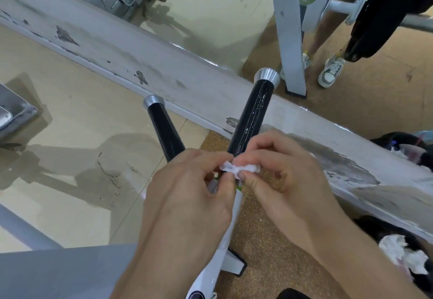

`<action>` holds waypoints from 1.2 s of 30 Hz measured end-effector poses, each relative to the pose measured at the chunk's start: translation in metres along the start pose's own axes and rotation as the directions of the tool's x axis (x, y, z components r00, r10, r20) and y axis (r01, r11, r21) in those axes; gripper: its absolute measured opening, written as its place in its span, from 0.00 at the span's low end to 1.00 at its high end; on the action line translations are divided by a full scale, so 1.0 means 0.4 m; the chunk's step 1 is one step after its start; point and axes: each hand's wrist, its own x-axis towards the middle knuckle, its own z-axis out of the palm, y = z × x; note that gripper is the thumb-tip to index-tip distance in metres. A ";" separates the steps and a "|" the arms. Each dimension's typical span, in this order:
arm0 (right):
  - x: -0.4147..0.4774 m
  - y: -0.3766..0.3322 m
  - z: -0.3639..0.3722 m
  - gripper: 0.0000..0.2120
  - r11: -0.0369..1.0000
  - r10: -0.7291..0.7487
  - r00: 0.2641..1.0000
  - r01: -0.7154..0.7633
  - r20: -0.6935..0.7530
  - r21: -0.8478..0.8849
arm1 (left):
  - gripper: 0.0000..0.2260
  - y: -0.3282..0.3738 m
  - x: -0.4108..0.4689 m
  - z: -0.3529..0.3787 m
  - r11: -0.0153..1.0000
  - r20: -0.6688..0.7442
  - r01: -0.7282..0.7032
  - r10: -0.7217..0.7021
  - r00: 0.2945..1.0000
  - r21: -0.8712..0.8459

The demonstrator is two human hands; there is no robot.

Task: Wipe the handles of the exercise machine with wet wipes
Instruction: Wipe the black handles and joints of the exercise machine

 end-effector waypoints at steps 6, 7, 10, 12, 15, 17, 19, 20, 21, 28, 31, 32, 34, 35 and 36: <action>0.070 -0.066 -0.049 0.06 0.888 -0.052 0.938 0.200 0.342 -0.413 | 0.09 -0.003 0.008 0.001 0.999 -0.016 -0.031 0.032 0.999 0.044; 0.074 -0.056 -0.049 0.06 0.912 -0.058 0.933 0.194 0.354 -0.361 | 0.08 -0.004 0.007 0.002 0.998 -0.031 -0.036 0.038 0.999 0.052; 0.059 -0.014 -0.037 0.05 0.981 -0.066 0.992 0.084 0.106 -0.177 | 0.06 -0.005 0.010 0.010 0.998 -0.117 -0.050 0.054 0.992 0.037; 0.042 0.006 -0.014 0.03 0.994 -0.048 0.997 0.042 -0.063 -0.097 | 0.09 -0.005 0.017 0.016 0.999 -0.149 -0.044 0.043 0.988 -0.007; 0.016 0.006 0.010 0.07 0.990 -0.065 0.987 0.046 -0.149 -0.130 | 0.05 -0.002 0.026 0.017 0.994 -0.104 -0.087 0.094 0.990 0.073; 0.002 0.009 0.012 0.10 0.990 -0.076 0.991 0.062 -0.109 -0.124 | 0.05 -0.004 0.028 0.014 0.984 -0.054 -0.121 0.129 0.990 0.131; 0.006 0.014 0.006 0.10 0.997 -0.072 0.994 0.068 -0.084 -0.044 | 0.05 -0.006 0.029 0.009 0.986 -0.037 -0.114 0.119 0.992 0.119; 0.016 0.018 0.002 0.08 0.997 -0.070 0.994 0.071 -0.081 0.007 | 0.05 -0.008 0.029 0.006 0.991 -0.031 -0.095 0.099 0.995 0.096; 0.032 0.022 0.000 0.05 0.996 -0.069 0.994 0.073 -0.086 0.043 | 0.05 -0.007 0.029 0.004 0.994 -0.031 -0.079 0.082 0.996 0.078; 0.035 0.007 0.025 0.05 0.998 0.000 0.994 -0.007 -0.106 -0.066 | 0.01 0.009 0.027 0.009 0.994 -0.049 0.098 -0.096 0.994 0.043; 0.063 0.018 0.023 0.05 0.992 -0.005 0.993 -0.011 -0.121 -0.130 | 0.02 0.013 0.027 0.010 0.992 -0.039 0.094 -0.091 0.995 0.080; 0.070 0.021 0.024 0.04 0.989 -0.001 0.988 -0.022 -0.156 -0.147 | 0.02 0.013 0.027 0.011 0.992 -0.040 0.084 -0.080 0.996 0.099; 0.059 0.016 0.028 0.05 0.989 0.039 0.985 -0.062 -0.168 -0.132 | 0.02 0.016 0.027 0.009 0.988 -0.047 0.079 -0.073 0.996 0.129; 0.048 0.007 0.029 0.05 0.992 0.050 0.988 -0.067 -0.145 -0.111 | 0.03 0.018 0.028 0.007 0.987 -0.048 0.078 -0.072 0.996 0.140; 0.041 0.001 0.030 0.06 0.993 0.052 0.991 -0.064 -0.121 -0.095 | 0.04 0.019 0.030 0.005 0.986 -0.046 0.075 -0.069 0.997 0.146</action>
